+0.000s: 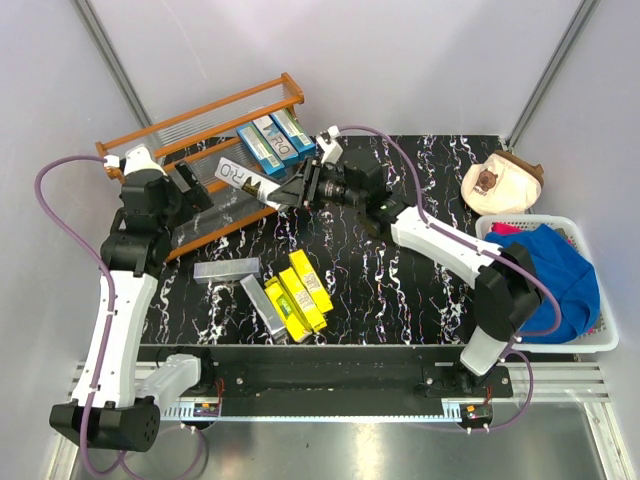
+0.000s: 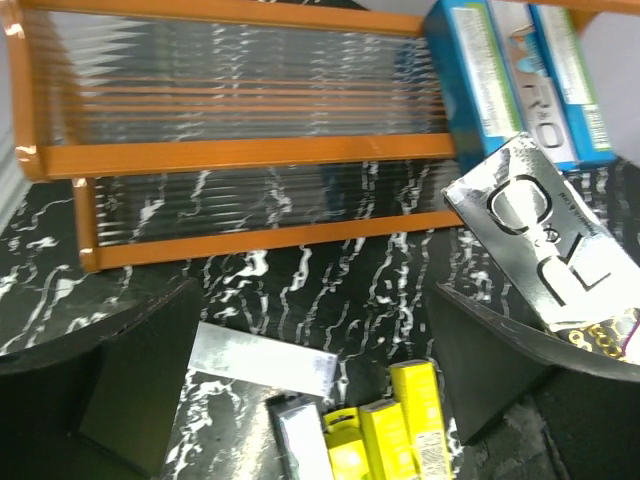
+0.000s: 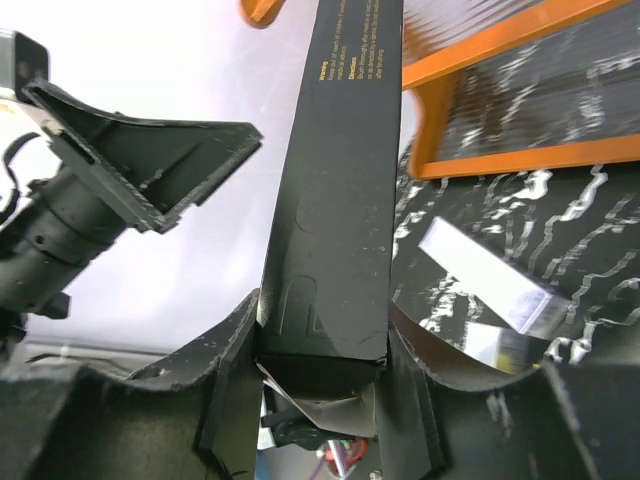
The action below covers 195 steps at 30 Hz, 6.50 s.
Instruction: Place and organize the toothpastes onto the shelf
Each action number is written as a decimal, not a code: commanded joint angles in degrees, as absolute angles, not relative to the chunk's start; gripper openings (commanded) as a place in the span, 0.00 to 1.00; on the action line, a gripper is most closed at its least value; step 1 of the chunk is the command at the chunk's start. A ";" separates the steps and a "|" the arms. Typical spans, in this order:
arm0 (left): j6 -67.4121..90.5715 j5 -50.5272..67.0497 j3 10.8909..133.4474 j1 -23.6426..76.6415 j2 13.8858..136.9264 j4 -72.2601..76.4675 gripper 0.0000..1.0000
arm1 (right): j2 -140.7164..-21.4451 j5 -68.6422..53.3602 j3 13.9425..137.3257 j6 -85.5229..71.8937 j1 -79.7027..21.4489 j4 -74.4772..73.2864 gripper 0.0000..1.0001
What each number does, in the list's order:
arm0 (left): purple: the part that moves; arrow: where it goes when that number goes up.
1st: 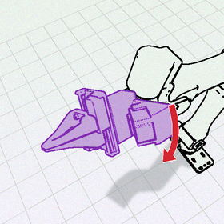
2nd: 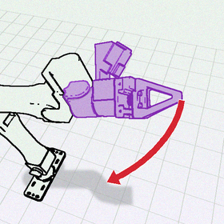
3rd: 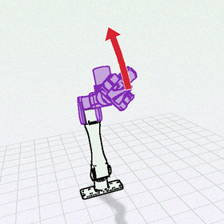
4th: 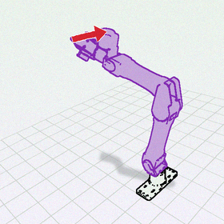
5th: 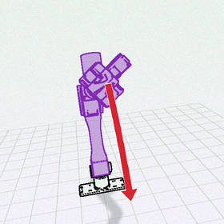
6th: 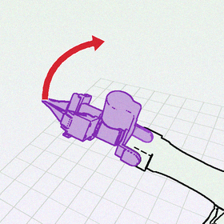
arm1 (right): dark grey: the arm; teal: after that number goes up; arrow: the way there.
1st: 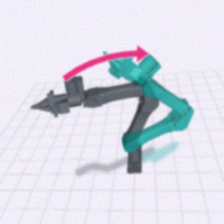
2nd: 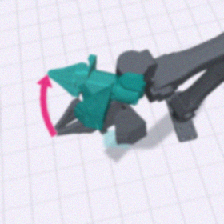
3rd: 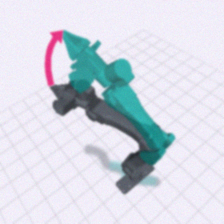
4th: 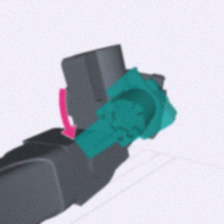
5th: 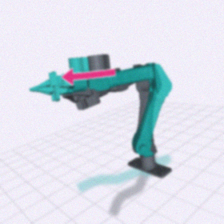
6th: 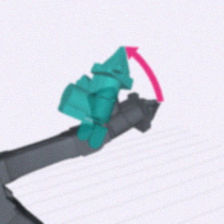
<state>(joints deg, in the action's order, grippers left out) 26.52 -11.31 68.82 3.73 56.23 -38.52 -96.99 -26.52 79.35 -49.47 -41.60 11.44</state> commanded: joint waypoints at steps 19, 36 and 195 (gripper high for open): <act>21.80 -11.61 65.31 3.96 54.14 -36.91 0.99 | -114.08 -14.35 79.71 -67.85 -42.36 43.32 0.30; 20.04 -10.64 62.05 3.96 51.33 -36.12 0.99 | -126.65 -0.71 90.52 -72.95 -44.65 43.07 0.32; 25.40 2.63 75.76 23.30 78.14 -28.74 0.99 | -96.33 -7.98 70.39 -11.43 -22.50 -26.46 0.37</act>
